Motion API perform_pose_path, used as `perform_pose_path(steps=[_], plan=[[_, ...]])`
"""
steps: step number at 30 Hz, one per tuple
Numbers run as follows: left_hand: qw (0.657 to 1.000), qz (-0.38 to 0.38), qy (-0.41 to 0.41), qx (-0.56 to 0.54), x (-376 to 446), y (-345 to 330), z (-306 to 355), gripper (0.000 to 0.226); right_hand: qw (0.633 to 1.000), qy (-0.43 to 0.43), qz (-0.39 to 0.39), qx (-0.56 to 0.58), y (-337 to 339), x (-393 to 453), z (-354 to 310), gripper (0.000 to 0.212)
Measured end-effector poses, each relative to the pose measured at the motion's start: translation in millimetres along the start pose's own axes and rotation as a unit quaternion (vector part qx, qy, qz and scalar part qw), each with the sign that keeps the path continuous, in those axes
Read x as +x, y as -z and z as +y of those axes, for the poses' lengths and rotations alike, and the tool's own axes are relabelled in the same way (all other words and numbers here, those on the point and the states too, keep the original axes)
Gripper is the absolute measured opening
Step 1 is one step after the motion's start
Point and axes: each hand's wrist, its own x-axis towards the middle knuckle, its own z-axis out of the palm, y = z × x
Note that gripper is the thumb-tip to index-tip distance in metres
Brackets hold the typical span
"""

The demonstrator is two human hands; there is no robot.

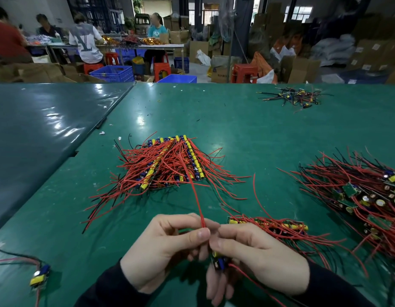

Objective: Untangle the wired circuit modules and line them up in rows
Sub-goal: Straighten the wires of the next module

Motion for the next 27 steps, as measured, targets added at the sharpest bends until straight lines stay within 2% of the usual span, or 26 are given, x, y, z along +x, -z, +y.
perform_pose_path(steps=[5, 7, 12, 14, 18, 20, 23, 27], plan=[[0.989, -0.1, 0.004, -0.109, -3, 1, 0, 0.024, 0.999, -0.01, -0.022, 0.043, 0, -3, 1, 0.02], [0.986, -0.11, 0.005, -0.129, -4, -2, 0, 0.023, 0.998, -0.009, -0.038, 0.049, -1, -3, 1, 0.021], [0.993, 0.023, -0.022, -0.111, -1, -7, -4, 0.043, 0.992, 0.015, -0.07, 0.101, -1, -2, 2, 0.019], [0.994, 0.029, -0.031, -0.104, -1, -6, -5, 0.042, 0.993, 0.019, -0.071, 0.096, -1, -2, 3, 0.02], [0.991, -0.08, -0.028, -0.103, -4, -3, -5, 0.028, 0.99, -0.018, -0.089, 0.106, 0, -5, 4, 0.02], [0.988, -0.107, -0.042, -0.104, -4, -4, -5, 0.024, 0.987, -0.034, -0.101, 0.12, -1, -5, 3, 0.02], [0.989, -0.057, -0.062, -0.125, -2, -9, -9, 0.029, 0.987, -0.035, -0.099, 0.125, 0, -5, 2, 0.023], [0.991, 0.05, -0.111, -0.059, 2, -7, -11, 0.033, 0.995, -0.004, -0.051, 0.087, 0, -2, 1, 0.023]])
